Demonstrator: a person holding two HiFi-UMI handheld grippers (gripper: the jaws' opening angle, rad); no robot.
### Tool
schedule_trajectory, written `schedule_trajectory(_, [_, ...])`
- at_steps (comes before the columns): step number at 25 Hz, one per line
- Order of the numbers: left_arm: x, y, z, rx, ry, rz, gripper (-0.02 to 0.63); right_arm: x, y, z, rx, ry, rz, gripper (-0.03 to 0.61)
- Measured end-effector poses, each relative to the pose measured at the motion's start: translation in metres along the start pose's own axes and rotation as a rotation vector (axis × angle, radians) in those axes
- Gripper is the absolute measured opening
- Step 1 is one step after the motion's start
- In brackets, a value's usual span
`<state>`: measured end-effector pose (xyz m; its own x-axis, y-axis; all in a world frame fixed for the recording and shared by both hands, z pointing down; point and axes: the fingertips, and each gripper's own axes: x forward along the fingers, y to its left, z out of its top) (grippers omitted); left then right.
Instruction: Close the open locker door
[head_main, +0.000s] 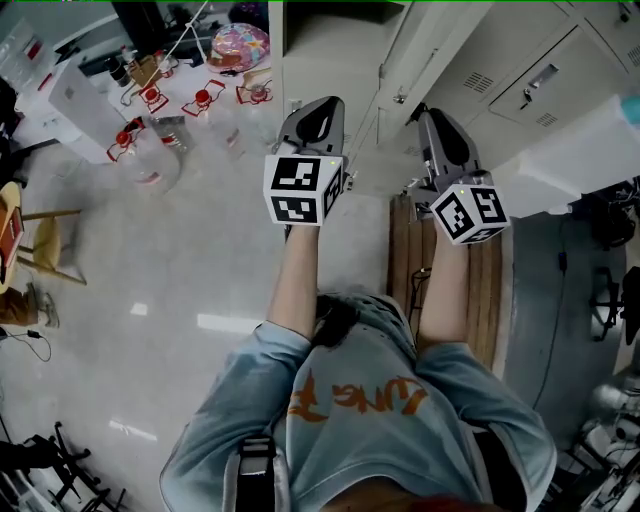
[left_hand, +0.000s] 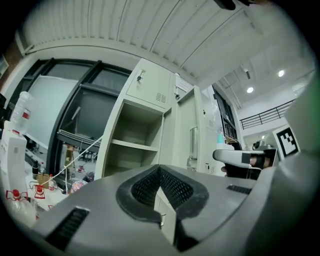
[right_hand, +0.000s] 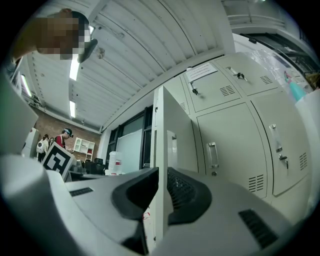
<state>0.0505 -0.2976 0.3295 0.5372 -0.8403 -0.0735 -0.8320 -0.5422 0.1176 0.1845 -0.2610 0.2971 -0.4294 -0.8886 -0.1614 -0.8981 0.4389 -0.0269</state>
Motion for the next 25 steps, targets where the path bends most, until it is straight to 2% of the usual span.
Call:
schedule_trajectory(5, [0.008, 0.002, -0.001, 0.004, 0.002, -0.011, 0.018, 0.008, -0.006, 0.004, 0.007, -0.023, -0.006, 0.05])
schedule_trajectory(12, [0.011, 0.016, 0.001, 0.009, -0.001, 0.009, 0.018, 0.024, -0.005, 0.008, 0.061, -0.052, 0.037, 0.081])
schedule_trajectory(19, [0.016, 0.026, 0.004, 0.005, -0.006, 0.016, 0.018, 0.037, 0.007, 0.007, 0.053, -0.033, 0.092, 0.119])
schedule_trajectory(25, [0.022, 0.031, 0.003, 0.004, -0.006, 0.016, 0.018, 0.051, 0.017, 0.006, 0.002, -0.016, 0.119, 0.125])
